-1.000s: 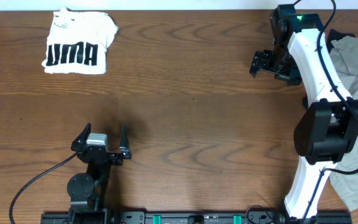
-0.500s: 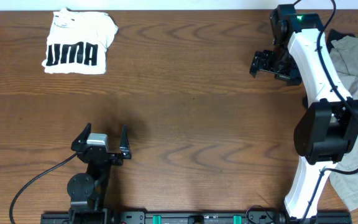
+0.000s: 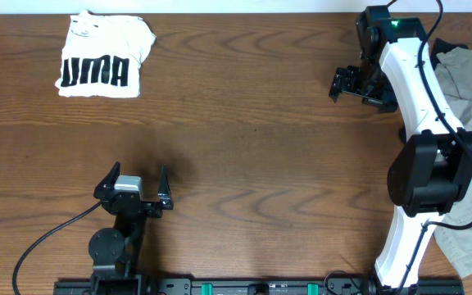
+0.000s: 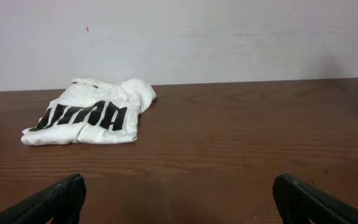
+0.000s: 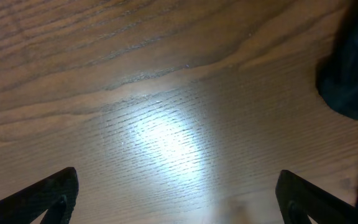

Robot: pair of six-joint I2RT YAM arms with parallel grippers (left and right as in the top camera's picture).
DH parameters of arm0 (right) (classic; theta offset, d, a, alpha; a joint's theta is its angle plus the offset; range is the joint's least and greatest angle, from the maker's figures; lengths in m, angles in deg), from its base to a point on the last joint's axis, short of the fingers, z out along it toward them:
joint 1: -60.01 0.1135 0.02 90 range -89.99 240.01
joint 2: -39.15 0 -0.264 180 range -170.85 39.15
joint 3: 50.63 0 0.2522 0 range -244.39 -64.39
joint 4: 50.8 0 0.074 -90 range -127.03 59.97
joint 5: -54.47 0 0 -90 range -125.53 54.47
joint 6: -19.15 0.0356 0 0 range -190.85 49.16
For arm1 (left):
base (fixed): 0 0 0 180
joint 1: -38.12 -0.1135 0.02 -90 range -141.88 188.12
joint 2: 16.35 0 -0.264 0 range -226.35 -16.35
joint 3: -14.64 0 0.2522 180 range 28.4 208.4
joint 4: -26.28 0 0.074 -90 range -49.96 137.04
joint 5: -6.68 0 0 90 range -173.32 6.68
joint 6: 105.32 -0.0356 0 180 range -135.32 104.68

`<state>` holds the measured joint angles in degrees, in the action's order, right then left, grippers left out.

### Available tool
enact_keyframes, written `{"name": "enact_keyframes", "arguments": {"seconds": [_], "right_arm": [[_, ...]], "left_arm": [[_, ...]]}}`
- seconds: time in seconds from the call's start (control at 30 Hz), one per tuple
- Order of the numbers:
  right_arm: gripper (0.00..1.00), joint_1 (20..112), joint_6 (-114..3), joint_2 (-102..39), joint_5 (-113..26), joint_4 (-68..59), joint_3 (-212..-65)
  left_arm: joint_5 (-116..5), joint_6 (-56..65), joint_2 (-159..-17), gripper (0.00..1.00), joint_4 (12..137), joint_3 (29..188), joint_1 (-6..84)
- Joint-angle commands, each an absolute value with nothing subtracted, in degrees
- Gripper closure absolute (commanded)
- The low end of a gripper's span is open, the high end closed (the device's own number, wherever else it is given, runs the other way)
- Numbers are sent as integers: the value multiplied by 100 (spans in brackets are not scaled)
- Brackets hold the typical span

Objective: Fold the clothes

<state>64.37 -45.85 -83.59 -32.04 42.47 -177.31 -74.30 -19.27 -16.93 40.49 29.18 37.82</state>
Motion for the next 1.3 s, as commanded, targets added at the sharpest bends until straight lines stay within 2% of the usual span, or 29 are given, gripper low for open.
{"name": "enact_keyframes", "arguments": {"seconds": [0.0, 0.23, 0.53, 0.73, 0.9, 1.27], "right_arm": [[1, 6437, -4605, -8304, -3145, 4245, -17795], [1, 6575, -4603, -8053, -3143, 4245, -17795], [1, 7300, -4629, -6835, -3097, 4267, -17792], [1, 7589, -4992, -5745, -2140, 3950, -17347], [1, 7569, -4992, -4392, -1928, 3128, -15847], [1, 7416, -4994, -508, -1948, -205, -10813]], "left_arm": [[-7242, -2003, -1658, 2, 4303, 2863, 3754], [-7242, -2003, -1658, 2, 4303, 2863, 3754], [-7244, -2003, -1658, 2, 4303, 2863, 3754], [-7242, -2003, -1658, 2, 4303, 2863, 3754], [-7242, -2003, -1658, 2, 4303, 2863, 3754], [-7242, -2003, -1658, 2, 4303, 2863, 3754]]}}
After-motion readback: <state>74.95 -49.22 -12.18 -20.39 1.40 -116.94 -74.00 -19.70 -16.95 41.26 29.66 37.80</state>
